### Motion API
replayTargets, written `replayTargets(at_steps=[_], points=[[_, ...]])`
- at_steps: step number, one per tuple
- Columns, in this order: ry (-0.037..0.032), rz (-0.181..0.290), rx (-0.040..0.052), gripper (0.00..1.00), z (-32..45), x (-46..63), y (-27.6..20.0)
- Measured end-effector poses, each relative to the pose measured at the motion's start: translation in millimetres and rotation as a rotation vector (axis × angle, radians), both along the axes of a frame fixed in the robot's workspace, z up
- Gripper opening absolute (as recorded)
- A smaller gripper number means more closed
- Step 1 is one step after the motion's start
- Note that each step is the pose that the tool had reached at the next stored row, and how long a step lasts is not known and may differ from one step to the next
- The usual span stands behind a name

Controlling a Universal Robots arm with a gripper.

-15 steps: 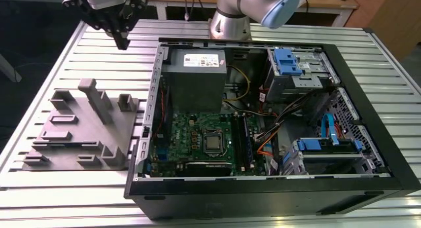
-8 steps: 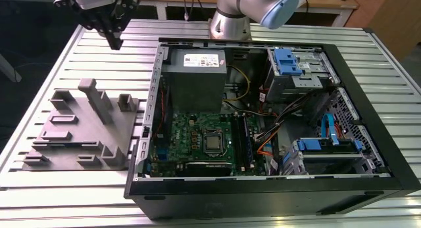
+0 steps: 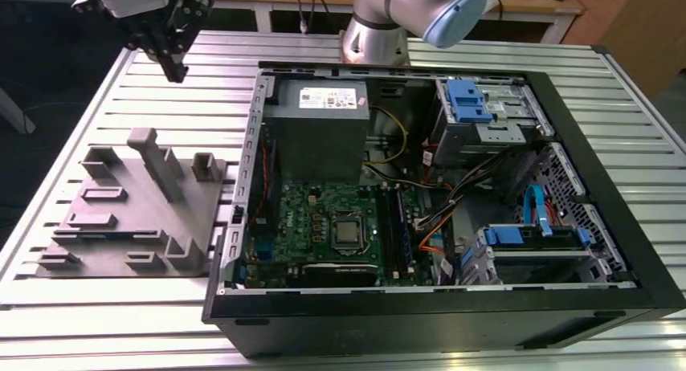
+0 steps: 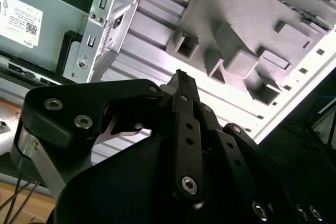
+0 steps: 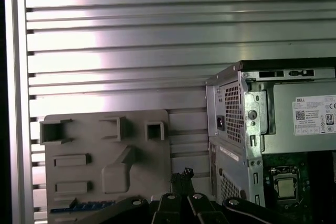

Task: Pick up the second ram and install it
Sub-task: 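Reach for the second ram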

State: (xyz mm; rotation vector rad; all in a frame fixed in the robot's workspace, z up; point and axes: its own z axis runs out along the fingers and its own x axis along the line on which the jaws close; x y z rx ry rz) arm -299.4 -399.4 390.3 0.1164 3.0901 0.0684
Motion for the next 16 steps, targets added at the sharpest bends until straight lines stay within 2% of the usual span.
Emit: replayTargets(at_steps=[9, 16], points=[[-0.0001, 0.0, 0.0, 0.07, -4.4, -12.3, -2.9], [0.0, 0.0, 0.0, 0.07, -8.4, -20.4, -8.2]])
